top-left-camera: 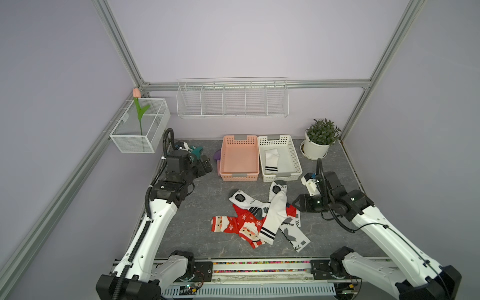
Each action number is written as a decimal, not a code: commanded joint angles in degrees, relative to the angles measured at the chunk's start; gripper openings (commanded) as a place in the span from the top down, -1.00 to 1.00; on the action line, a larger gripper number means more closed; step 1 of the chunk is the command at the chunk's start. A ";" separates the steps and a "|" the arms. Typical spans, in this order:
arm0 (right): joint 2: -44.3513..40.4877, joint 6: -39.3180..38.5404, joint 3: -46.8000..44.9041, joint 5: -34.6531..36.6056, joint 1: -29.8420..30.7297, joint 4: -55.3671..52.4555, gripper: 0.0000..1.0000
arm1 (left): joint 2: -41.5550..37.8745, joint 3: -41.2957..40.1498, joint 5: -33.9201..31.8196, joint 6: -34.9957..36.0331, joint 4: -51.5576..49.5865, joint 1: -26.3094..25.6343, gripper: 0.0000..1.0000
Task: Sort the socks into the basket by color
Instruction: Pick up the sock at the center of the board.
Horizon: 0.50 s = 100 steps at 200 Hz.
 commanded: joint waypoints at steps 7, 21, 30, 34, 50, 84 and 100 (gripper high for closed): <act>-0.44 3.05 -4.42 -2.09 1.08 4.26 0.05 | 0.12 -0.56 0.62 -0.65 0.33 -0.19 -0.99; 0.11 3.53 -6.38 -2.55 1.63 6.34 0.05 | 0.13 -0.56 0.72 -0.60 0.40 -0.19 -0.99; 0.76 3.60 -7.41 -2.68 2.04 7.61 0.05 | 0.25 -0.64 0.76 -0.60 0.37 -0.19 -0.99; 1.08 3.60 -7.78 -2.63 2.15 8.18 0.06 | 0.33 -0.65 0.85 -0.69 0.43 -0.19 -0.99; 2.68 3.60 -9.37 -2.21 2.59 10.18 0.06 | 0.51 -0.64 0.86 -0.69 0.37 -0.19 -0.99; 5.33 3.81 -11.76 -2.38 2.89 15.01 0.06 | 0.69 -0.57 0.95 -0.69 0.39 -0.16 -0.99; 6.64 3.95 -12.18 -2.45 2.91 16.70 0.06 | 0.78 -0.57 0.95 -0.69 0.34 -0.19 -0.99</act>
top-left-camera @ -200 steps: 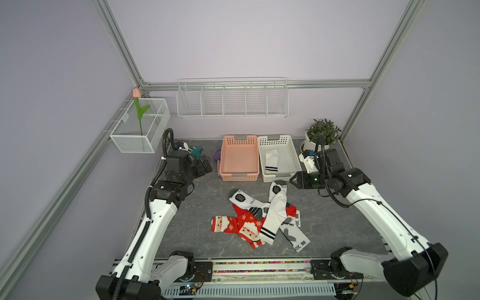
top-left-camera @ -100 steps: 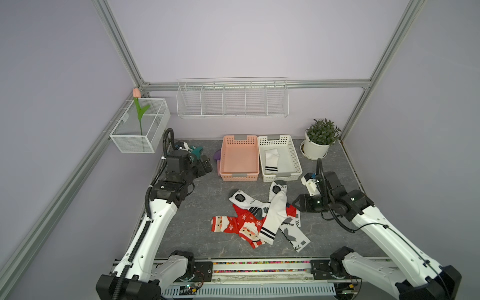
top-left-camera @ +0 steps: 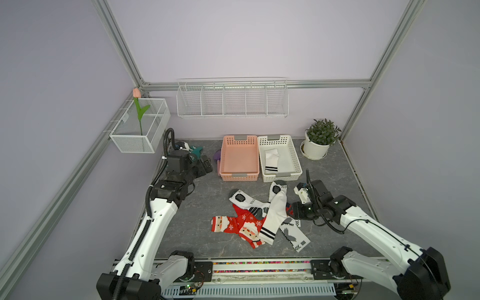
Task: Sort the socks into the basket by color
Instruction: Pick up the sock at the center of the board.
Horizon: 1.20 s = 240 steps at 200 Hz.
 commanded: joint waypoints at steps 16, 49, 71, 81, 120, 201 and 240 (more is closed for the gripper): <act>2.98 1.13 -1.44 -1.62 0.40 6.80 0.06 | 0.29 -0.56 0.58 -0.63 0.36 -0.16 -0.99; 6.53 1.03 -1.80 -2.26 0.54 9.97 0.07 | 0.33 -0.58 0.55 -0.65 0.37 -0.19 -0.99; 8.20 1.20 -2.34 -2.68 0.52 11.68 0.07 | 0.23 -0.56 0.55 -0.64 0.34 -0.14 -0.99; 8.76 1.29 -2.56 -2.83 0.51 12.19 0.07 | 0.22 -0.64 0.56 -0.60 0.34 -0.19 -0.99; 10.42 1.47 -3.15 -3.92 0.47 14.27 0.15 | 0.23 -0.56 0.77 -0.68 0.36 -0.19 -0.99; 12.78 1.64 -3.27 -5.51 0.51 15.27 0.31 | 0.07 -0.56 0.69 -0.61 0.34 -0.19 -0.99; 10.83 1.64 -3.61 -7.26 0.79 14.53 0.36 | 0.13 -0.56 0.69 -0.60 0.33 -0.19 -0.99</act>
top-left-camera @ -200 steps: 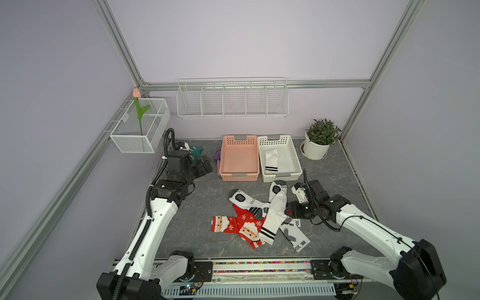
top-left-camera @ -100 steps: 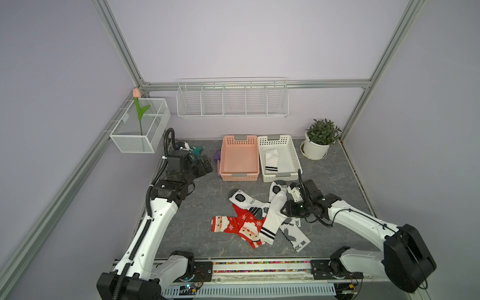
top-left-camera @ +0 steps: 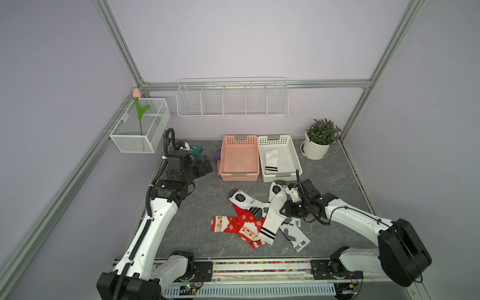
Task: Sort the socks into the basket by color
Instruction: Pick up the sock at the center of the board.
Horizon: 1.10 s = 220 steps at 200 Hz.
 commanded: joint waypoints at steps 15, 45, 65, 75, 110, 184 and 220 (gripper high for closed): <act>-2.07 0.31 -1.37 -1.80 0.65 -0.49 0.36 | 0.00 -0.56 0.26 -0.68 0.33 -0.19 -0.99; -1.10 0.11 -1.89 -2.02 0.73 -0.12 0.36 | 0.01 -0.56 0.19 -0.65 0.31 -0.19 -0.99; 0.14 0.11 -2.06 -1.47 0.67 -0.30 0.38 | -0.03 -0.56 -0.07 -0.67 0.23 -0.18 -0.99; 0.72 0.02 -2.08 -1.24 0.66 -0.23 0.42 | -0.03 -0.56 -0.05 -0.61 0.29 -0.19 -0.99; 2.40 -0.33 -1.82 -1.32 0.67 0.62 0.55 | 0.05 -0.56 -0.05 -0.67 0.33 -0.17 -0.99; 1.92 -0.98 1.07 -2.02 0.78 -1.26 0.84 | -0.09 -0.56 0.07 -0.62 0.31 -0.19 -0.99; -0.58 -1.56 3.43 -2.79 1.02 -4.69 0.86 | -0.16 -0.56 0.25 -0.61 0.39 -0.19 -0.99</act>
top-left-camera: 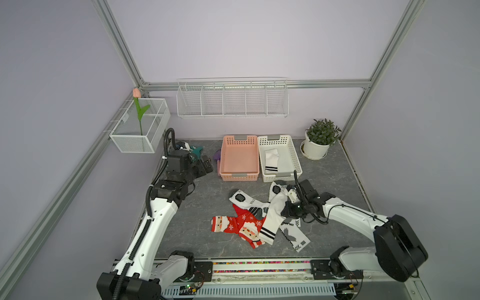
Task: Sort the socks into the basket by color
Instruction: Pick up the sock at the center of the board.
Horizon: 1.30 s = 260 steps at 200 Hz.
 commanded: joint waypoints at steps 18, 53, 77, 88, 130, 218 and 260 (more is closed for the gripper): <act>-4.36 -0.86 3.48 -2.06 0.83 -4.70 0.86 | -0.20 -0.65 0.11 -0.72 0.48 -0.19 -0.99; -7.01 -0.86 6.14 -2.67 0.97 -7.42 0.86 | 0.19 -0.65 0.51 -0.87 0.60 -0.19 -0.99; -7.91 -1.43 8.45 -2.60 0.98 -9.30 0.86 | 0.34 -0.65 0.68 -0.94 0.54 -0.19 -0.99; -7.87 -1.73 9.52 -2.64 1.00 -10.09 0.86 | 0.28 -0.65 0.68 -1.02 0.50 -0.19 -0.99; -8.03 -2.24 13.15 -3.13 0.98 -11.86 0.86 | 0.28 -0.56 0.67 -1.01 0.35 -0.19 -0.99; -7.09 -4.56 19.14 -2.80 1.05 -15.06 0.86 | 0.59 -0.65 1.10 -1.04 0.49 -0.24 -0.99; -5.63 -5.94 23.26 -1.82 0.99 -16.83 0.86 | 0.87 -0.65 1.94 -0.87 0.47 -0.32 -0.99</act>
